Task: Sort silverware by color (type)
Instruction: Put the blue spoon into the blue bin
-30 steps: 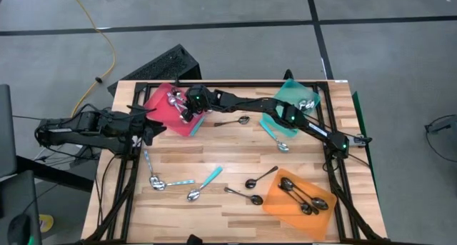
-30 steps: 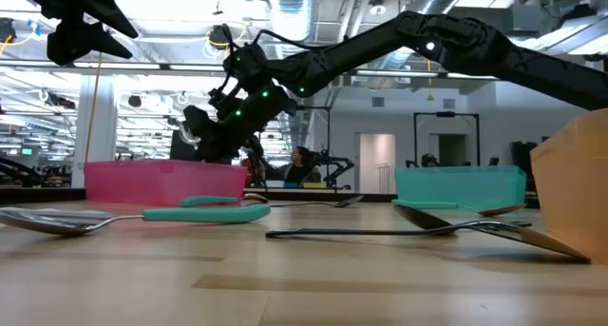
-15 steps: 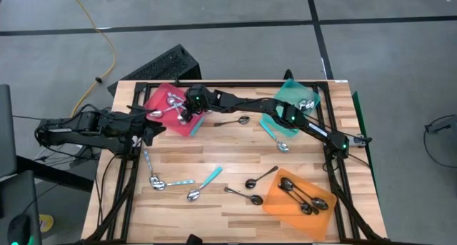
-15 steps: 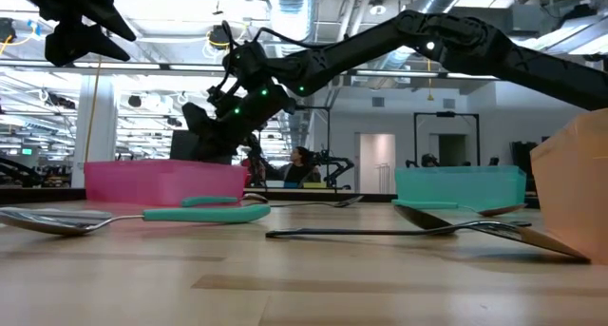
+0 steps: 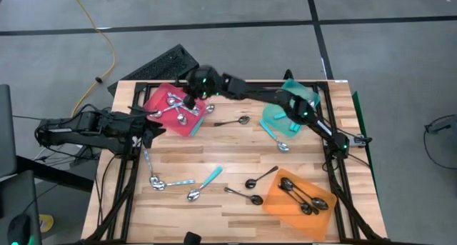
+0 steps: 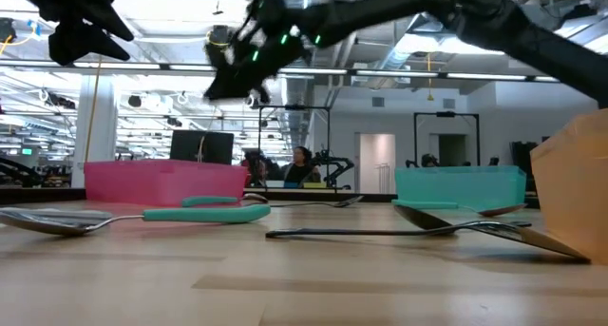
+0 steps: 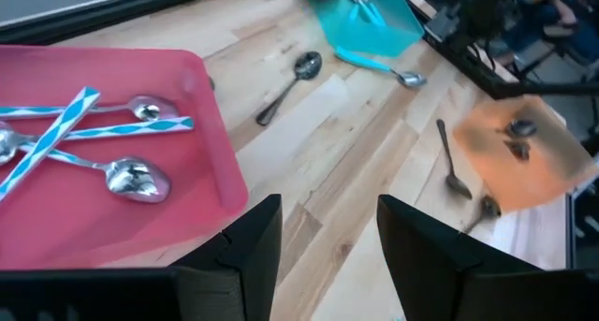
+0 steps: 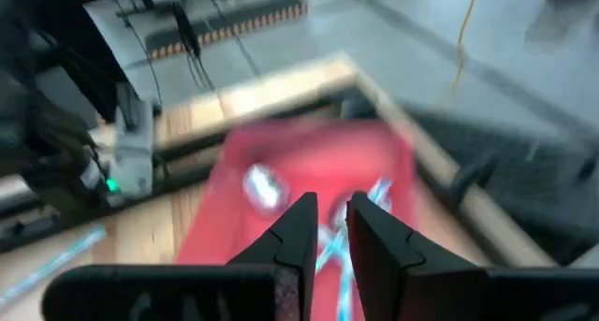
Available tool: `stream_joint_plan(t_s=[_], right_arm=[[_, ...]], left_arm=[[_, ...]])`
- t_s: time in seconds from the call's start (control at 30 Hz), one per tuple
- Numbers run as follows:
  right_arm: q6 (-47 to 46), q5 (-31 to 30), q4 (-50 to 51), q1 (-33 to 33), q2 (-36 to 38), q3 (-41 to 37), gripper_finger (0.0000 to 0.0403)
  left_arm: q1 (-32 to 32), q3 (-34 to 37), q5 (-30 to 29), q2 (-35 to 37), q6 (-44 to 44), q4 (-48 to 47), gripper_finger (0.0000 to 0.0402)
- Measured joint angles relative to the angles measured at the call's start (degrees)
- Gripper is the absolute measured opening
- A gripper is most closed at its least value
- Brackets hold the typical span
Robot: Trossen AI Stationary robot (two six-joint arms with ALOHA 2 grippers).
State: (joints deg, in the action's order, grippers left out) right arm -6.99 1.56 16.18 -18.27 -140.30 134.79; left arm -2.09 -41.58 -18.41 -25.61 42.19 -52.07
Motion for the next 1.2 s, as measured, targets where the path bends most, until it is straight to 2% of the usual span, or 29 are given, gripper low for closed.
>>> stream_joint_plan(t_s=[0.13, 0.3, 0.5, 0.7, 0.93, 1.2], right_arm=[[6.69, 0.00, 3.68, -0.62, 7.36, 0.03, 0.0086], [14.03, -0.02, 11.43, -0.49, 17.09, 0.06, 0.0086], [18.92, -0.50, 25.80, -0.03, 28.44, 0.06, 0.0086], [18.71, -0.98, 39.55, -0.03, 36.46, 0.08, 0.0086], [12.59, -1.05, 51.89, -0.03, 41.04, 0.08, 0.0086], [9.38, -4.40, 60.11, 0.03, 40.82, 0.03, 0.0086]], left_arm=[[0.02, 0.00, 2.71, -0.46, -1.54, 0.02, 0.0160], [0.00, 0.00, 10.72, -4.20, -5.90, 1.38, 0.0160], [-0.70, 0.00, 13.25, -15.11, -10.37, 7.69, 0.0160], [-2.31, 0.00, 15.69, -27.40, -14.68, 13.38, 0.0160], [-4.56, 0.02, 12.75, -39.09, -15.59, 20.68, 0.0160], [-8.30, 0.00, 11.54, -50.54, -8.98, 29.88, 0.0160]])
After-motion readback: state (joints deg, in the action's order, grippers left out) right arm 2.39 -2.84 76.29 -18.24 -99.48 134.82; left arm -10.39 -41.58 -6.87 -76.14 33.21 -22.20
